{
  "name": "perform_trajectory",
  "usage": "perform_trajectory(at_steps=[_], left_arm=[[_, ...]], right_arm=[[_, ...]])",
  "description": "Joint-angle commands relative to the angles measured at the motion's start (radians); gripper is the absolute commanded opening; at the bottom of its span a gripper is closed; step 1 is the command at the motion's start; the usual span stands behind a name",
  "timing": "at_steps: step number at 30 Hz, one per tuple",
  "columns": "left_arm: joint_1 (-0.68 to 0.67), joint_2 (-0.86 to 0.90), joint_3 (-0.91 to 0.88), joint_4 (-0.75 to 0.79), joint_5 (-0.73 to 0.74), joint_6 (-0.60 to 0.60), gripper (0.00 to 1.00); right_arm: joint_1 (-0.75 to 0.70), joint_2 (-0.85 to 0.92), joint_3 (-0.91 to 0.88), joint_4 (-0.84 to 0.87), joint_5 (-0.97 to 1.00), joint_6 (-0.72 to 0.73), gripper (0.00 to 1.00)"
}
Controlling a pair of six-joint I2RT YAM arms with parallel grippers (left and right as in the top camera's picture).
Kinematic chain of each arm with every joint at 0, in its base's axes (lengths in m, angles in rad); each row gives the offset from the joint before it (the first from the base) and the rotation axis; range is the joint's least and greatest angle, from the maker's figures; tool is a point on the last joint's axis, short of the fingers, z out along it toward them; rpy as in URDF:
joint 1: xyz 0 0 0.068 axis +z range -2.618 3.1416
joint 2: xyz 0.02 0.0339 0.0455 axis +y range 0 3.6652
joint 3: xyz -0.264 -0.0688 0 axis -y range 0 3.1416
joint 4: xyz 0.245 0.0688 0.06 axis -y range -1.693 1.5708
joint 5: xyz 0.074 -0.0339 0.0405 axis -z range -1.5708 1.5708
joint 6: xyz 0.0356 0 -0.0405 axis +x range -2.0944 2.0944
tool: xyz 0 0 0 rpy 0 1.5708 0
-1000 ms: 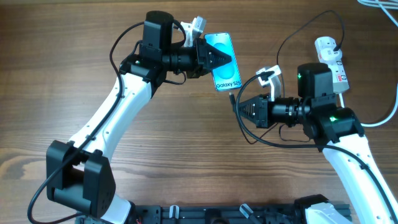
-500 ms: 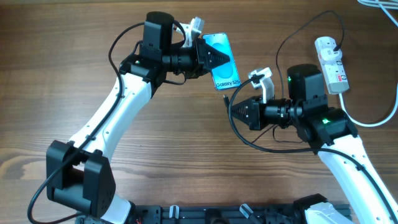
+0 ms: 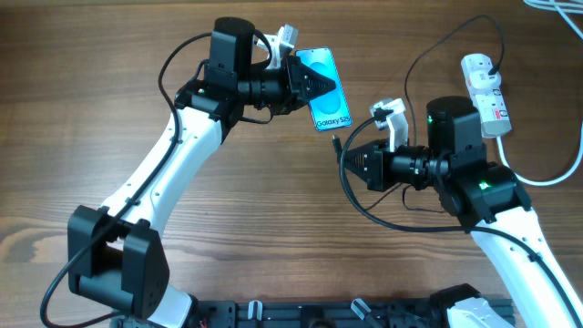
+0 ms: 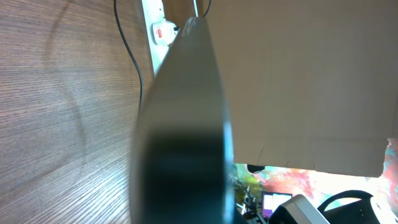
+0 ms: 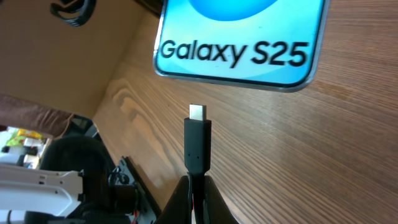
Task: Plug charger to phone and switch on socket
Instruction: 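Push the USB-C plug up into the phone's bottom port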
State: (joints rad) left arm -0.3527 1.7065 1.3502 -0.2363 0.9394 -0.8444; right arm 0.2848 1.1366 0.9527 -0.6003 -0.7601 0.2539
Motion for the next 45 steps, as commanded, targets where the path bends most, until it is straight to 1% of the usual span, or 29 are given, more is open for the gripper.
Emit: perform_trajectory(at_steps=[1,9,13,32,36,45], left_arm=[[0.001,-0.024,0.009,0.005,0.01,-0.002,0.04],[0.001,-0.024,0.009,0.005,0.039,-0.03,0.04],[0.001,-0.024,0.009,0.005,0.039,-0.078,0.04],[-0.008,-0.024,0.009,0.009,0.039,-0.076,0.04],[-0.01,-0.024,0.009,0.009,0.044,-0.037,0.04],[-0.01,-0.024,0.009,0.021,0.043,-0.021,0.04]], right_arm=[[0.004,-0.014,0.012,0.009,0.032,0.032,0.04],[0.004,-0.014,0.012,0.018,0.031,0.037,0.04],[0.004,-0.014,0.012,0.018,0.031,0.039,0.04],[0.004,-0.013,0.012,0.037,0.032,0.072,0.04],[0.004,-0.006,0.012,0.039,0.04,0.09,0.04],[0.004,0.018,0.012,0.039,0.029,0.09,0.04]])
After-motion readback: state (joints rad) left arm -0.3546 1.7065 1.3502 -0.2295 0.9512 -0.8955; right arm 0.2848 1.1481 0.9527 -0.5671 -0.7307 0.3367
